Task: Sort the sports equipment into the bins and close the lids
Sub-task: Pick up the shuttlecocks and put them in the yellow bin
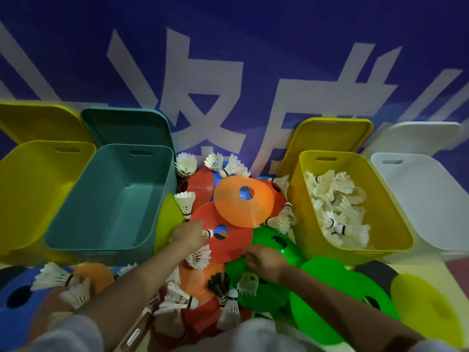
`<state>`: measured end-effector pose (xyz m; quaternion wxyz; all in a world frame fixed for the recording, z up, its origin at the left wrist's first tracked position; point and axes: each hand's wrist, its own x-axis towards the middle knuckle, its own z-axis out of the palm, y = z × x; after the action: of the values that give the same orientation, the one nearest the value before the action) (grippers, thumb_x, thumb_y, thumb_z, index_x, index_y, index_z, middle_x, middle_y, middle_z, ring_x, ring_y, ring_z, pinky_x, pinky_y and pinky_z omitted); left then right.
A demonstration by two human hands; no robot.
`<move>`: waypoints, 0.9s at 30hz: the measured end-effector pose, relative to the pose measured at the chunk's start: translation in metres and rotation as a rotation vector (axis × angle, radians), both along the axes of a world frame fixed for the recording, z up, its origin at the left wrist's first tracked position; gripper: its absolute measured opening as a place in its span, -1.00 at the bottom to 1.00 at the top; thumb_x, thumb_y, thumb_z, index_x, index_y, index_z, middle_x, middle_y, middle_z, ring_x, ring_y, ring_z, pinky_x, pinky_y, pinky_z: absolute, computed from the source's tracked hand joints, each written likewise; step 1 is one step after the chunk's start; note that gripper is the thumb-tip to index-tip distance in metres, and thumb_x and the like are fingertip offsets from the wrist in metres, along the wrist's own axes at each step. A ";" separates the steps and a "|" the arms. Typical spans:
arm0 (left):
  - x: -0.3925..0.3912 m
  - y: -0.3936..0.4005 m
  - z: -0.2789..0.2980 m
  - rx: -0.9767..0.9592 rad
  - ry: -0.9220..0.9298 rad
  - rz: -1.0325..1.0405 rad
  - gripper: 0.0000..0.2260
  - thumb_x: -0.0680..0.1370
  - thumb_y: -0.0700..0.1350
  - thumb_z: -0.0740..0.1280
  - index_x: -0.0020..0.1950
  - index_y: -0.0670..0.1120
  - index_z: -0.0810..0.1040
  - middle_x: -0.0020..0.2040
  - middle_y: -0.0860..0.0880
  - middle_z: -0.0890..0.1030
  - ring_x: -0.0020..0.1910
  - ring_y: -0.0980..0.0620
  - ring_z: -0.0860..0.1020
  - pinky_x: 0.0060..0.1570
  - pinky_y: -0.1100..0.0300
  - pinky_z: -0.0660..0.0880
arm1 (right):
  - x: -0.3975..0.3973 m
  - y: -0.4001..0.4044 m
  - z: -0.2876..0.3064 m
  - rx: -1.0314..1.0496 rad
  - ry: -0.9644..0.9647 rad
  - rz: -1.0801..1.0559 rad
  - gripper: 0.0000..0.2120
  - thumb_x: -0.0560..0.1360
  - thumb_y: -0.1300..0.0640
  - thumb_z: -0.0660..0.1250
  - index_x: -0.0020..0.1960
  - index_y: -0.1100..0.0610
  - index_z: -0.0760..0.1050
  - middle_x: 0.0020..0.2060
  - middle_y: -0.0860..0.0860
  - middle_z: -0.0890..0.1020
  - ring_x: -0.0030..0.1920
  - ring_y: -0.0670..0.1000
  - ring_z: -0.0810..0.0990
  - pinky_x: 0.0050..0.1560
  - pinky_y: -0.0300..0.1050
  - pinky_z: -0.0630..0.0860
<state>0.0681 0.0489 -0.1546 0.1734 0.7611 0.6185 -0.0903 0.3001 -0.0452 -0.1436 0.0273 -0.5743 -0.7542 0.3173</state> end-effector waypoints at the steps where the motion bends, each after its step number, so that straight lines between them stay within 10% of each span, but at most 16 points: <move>1: -0.002 0.003 0.001 -0.010 -0.037 0.013 -0.60 0.55 0.10 0.26 0.34 0.00 0.41 0.19 -0.03 0.57 0.11 -0.07 0.56 -0.04 0.11 0.53 | 0.003 -0.007 -0.001 -0.010 -0.011 0.022 -0.63 0.54 0.10 0.25 0.35 0.04 0.42 0.25 0.05 0.51 0.24 0.05 0.47 0.20 -0.12 0.40; 13: -0.020 -0.024 0.014 0.201 -0.688 0.137 -0.65 0.51 -0.04 0.40 0.28 0.03 0.50 0.23 0.04 0.52 0.18 0.06 0.50 0.10 0.17 0.46 | 0.015 -0.038 -0.019 0.001 -0.335 0.320 -0.17 0.48 0.21 0.34 0.57 -0.04 -0.07 0.40 0.06 0.38 0.37 0.12 0.34 0.35 -0.01 0.28; 20: -0.023 -0.032 0.026 0.285 -0.740 0.221 -0.64 0.52 -0.07 0.39 0.31 0.01 0.49 0.21 0.01 0.51 0.18 0.06 0.48 0.09 0.18 0.45 | -0.003 -0.032 -0.028 -0.034 -0.019 0.124 -0.18 0.49 -0.02 0.36 0.55 -0.09 -0.11 0.19 0.13 0.55 0.07 0.09 0.55 -0.01 -0.13 0.45; 27: -0.019 -0.014 0.033 0.290 -0.774 0.234 -0.62 0.51 -0.10 0.40 0.33 0.00 0.47 0.21 0.02 0.48 0.21 0.08 0.46 0.10 0.22 0.40 | -0.009 -0.025 -0.002 -0.026 0.250 -0.153 -0.20 0.48 -0.15 0.36 0.55 -0.08 -0.03 0.41 -0.04 0.40 0.36 -0.01 0.42 0.25 -0.18 0.40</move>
<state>0.0489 0.0350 -0.1220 0.2930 0.6799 0.5963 0.3102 0.2906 -0.0706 -0.1455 0.1375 -0.5865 -0.6947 0.3931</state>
